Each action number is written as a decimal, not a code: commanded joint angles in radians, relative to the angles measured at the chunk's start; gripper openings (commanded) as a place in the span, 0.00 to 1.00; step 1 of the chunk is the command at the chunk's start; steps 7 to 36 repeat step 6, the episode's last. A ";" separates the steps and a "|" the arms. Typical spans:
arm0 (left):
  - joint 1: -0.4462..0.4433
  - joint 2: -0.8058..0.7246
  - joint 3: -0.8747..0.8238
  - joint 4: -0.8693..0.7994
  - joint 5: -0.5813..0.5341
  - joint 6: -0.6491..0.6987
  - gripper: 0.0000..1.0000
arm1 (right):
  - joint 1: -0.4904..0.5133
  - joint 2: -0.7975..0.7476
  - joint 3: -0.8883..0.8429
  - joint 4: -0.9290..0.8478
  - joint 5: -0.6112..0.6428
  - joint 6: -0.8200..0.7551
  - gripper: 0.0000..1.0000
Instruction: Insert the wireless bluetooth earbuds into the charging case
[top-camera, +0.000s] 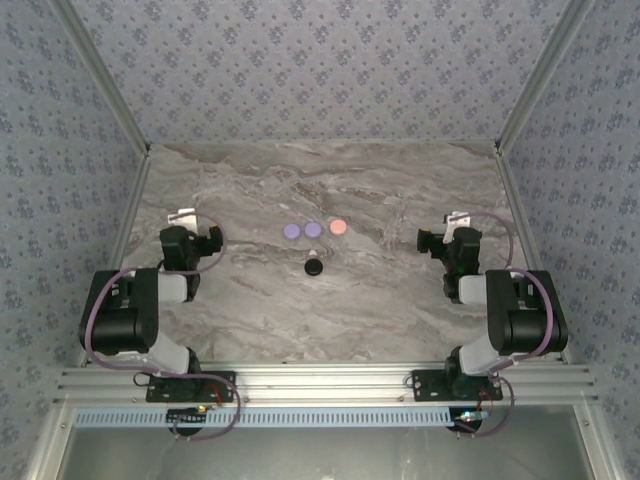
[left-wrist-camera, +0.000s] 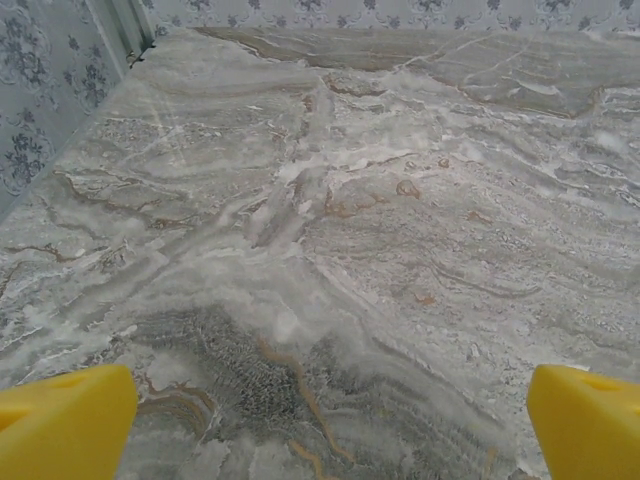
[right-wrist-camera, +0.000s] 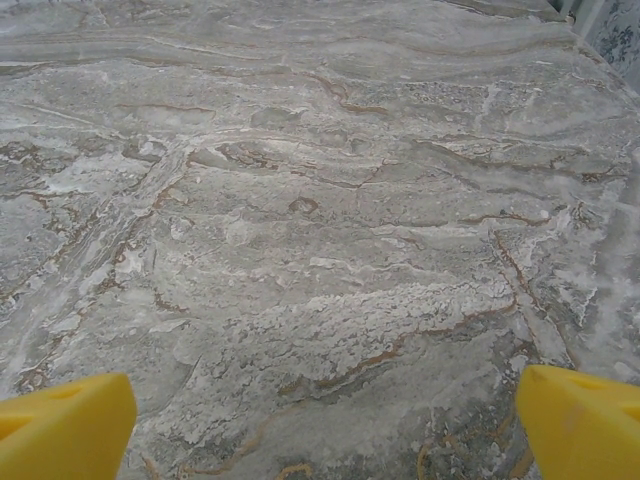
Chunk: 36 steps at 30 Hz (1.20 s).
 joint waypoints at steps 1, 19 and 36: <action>0.002 -0.002 0.010 -0.009 0.032 -0.017 0.99 | 0.001 0.004 0.015 0.019 0.004 -0.018 1.00; 0.003 -0.002 0.010 -0.011 0.032 -0.017 0.99 | -0.001 0.003 0.015 0.019 0.003 -0.017 1.00; 0.003 -0.002 0.010 -0.011 0.032 -0.017 0.99 | -0.001 0.003 0.015 0.019 0.003 -0.017 1.00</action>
